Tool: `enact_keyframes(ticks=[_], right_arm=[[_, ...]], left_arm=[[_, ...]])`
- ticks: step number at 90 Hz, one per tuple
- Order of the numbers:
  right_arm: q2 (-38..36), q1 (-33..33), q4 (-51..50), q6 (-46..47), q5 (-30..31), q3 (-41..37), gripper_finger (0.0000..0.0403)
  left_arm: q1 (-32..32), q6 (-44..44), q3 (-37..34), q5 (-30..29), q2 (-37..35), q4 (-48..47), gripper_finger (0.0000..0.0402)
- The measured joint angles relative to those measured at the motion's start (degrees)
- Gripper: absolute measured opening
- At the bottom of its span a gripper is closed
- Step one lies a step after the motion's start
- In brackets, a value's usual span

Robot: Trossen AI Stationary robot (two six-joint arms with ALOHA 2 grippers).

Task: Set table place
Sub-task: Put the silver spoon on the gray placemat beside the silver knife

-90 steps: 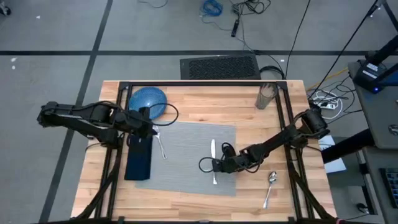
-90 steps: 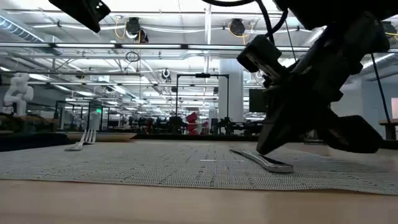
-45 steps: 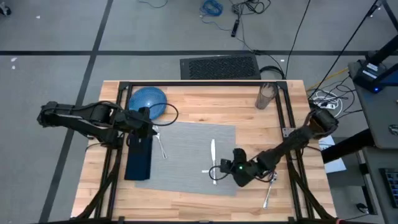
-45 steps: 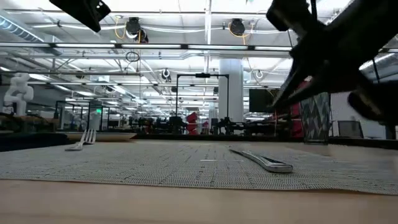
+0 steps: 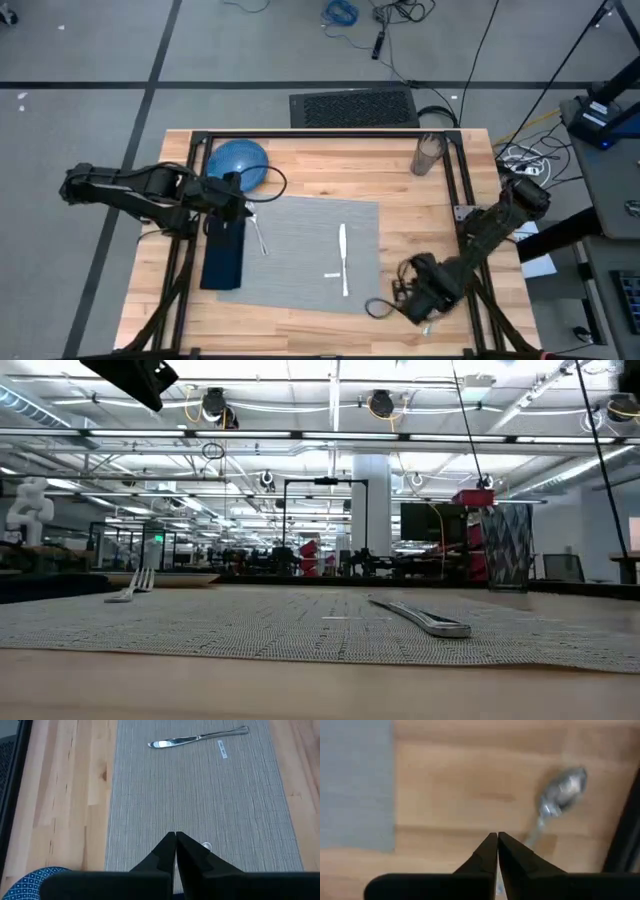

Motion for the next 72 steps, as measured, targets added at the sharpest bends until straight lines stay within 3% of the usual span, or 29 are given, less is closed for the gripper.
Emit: enact_keyframes(ticks=[11,35,46,55,72], right_arm=[[0.2,3.1,2.6,1.9,-5.3,-1.4,0.0018],[0.2,4.2,3.9,2.4,-1.3,-2.5,0.0109],[0.2,4.4,6.3,4.8,-4.0,-6.5,0.015],[0.3,4.8,11.2,6.9,-8.4,-11.0,0.0169],[0.2,3.4,27.0,7.3,-5.2,-17.8,0.0175]], left_arm=[[0.0,0.0,0.0,0.0,0.0,0.0,0.0],[0.0,0.0,0.0,0.0,0.0,0.0,0.0],[0.0,0.0,0.0,0.0,0.0,0.0,0.0],[0.0,0.0,0.0,0.0,0.0,-0.2,0.0],[0.0,-1.3,0.0,0.0,0.0,-0.9,0.0]])
